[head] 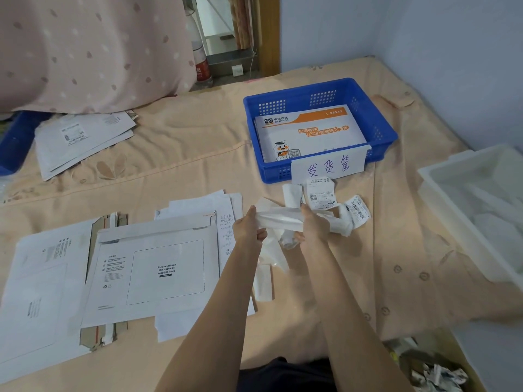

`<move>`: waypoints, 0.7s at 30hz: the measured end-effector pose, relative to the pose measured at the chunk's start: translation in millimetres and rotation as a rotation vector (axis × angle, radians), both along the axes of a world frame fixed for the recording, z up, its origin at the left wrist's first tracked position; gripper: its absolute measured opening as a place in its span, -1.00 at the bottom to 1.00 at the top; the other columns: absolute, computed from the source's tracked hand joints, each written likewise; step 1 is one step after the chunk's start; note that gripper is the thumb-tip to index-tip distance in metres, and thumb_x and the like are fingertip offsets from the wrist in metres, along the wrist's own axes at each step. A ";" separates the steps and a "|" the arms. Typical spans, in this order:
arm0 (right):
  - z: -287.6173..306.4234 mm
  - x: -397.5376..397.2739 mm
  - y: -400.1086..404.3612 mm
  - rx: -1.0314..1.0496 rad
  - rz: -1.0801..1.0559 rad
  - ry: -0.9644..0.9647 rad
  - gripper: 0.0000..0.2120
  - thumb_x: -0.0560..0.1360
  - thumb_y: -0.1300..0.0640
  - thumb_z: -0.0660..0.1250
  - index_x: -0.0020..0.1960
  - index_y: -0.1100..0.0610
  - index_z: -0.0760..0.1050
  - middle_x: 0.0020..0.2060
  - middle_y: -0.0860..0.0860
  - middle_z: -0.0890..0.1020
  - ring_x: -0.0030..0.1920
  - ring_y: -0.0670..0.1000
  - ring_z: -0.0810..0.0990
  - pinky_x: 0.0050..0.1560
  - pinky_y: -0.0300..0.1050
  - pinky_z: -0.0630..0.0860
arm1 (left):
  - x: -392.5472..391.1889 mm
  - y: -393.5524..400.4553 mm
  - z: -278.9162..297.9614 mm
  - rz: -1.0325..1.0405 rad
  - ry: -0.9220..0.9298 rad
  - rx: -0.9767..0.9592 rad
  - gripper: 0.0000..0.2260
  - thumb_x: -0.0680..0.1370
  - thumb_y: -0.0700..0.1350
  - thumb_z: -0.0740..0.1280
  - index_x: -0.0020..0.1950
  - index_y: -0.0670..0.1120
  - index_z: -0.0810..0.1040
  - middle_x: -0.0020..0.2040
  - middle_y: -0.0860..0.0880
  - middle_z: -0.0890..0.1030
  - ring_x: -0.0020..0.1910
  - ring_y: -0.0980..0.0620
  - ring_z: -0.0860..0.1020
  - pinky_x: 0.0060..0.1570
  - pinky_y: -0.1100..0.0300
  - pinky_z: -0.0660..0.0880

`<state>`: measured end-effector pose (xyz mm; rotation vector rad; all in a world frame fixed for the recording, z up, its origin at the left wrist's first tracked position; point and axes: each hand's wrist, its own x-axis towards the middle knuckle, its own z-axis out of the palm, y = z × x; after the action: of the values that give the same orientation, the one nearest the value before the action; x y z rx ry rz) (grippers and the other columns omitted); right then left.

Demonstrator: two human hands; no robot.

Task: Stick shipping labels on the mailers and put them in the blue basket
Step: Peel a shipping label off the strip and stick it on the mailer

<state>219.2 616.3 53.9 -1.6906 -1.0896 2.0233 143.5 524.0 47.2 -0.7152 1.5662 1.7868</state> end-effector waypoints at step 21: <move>-29.0 1.1 7.4 -0.121 -0.027 0.035 -0.70 0.54 0.02 0.35 0.04 0.26 0.41 -0.28 0.08 0.45 -0.58 -0.07 0.40 -0.70 -0.38 0.20 | -5.6 -16.0 0.4 0.294 -0.325 0.426 -0.69 0.62 -0.22 0.22 -0.31 -0.10 0.24 -0.63 0.01 0.21 -0.73 0.11 0.11 -0.72 0.33 0.06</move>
<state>220.3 623.7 24.9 -1.7104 -0.9458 2.1326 137.9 508.0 47.5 -0.9975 0.8625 2.0032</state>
